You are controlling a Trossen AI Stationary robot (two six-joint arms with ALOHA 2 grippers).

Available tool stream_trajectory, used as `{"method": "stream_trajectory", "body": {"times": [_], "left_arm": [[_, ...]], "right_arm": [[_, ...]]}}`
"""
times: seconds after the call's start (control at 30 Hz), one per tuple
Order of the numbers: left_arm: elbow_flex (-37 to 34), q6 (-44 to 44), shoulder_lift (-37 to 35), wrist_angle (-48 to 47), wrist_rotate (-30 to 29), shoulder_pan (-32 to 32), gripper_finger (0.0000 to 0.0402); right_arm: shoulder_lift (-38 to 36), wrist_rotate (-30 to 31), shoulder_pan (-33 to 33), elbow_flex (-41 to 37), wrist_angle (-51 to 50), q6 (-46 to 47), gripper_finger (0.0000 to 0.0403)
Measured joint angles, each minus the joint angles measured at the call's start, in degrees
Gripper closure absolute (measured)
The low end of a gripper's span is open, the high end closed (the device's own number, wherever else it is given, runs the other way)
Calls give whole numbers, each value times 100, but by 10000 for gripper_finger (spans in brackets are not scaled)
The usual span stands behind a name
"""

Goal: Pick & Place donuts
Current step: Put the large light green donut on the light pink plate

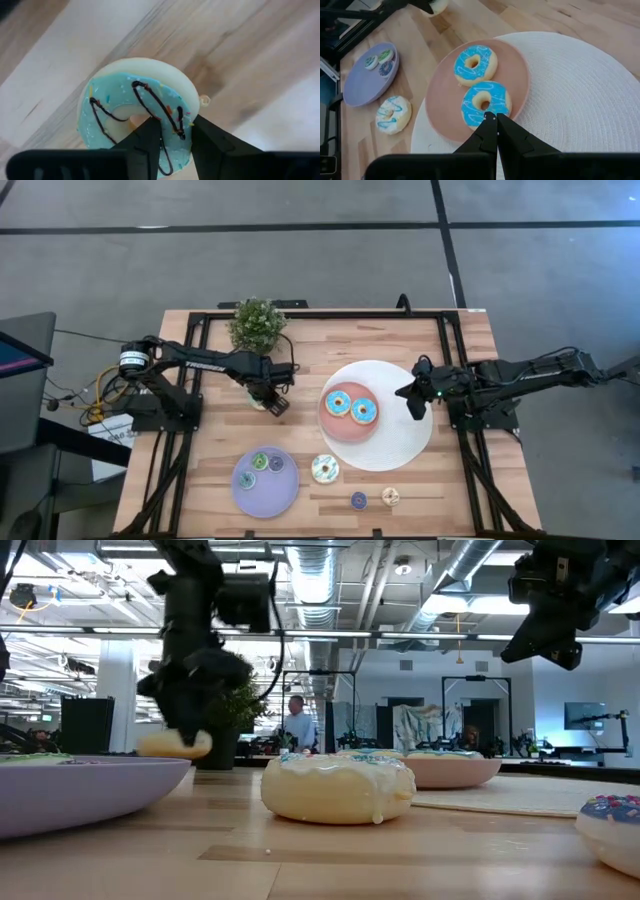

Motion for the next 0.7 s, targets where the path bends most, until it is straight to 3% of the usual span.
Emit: {"method": "stream_trajectory", "body": {"times": [0.4, 0.6, 0.7], "left_arm": [[1348, -489, 0, -50, -236, -596, 319], [1884, -875, 0, 746, -304, -1024, 319], [2000, -968, 0, 1206, -629, -1237, 319]], "right_arm": [[444, 173, 0, 4, 463, -2, 403], [1066, 171, 0, 4, 464, 0, 403], [1326, 127, 0, 13, 461, 187, 403]]}}
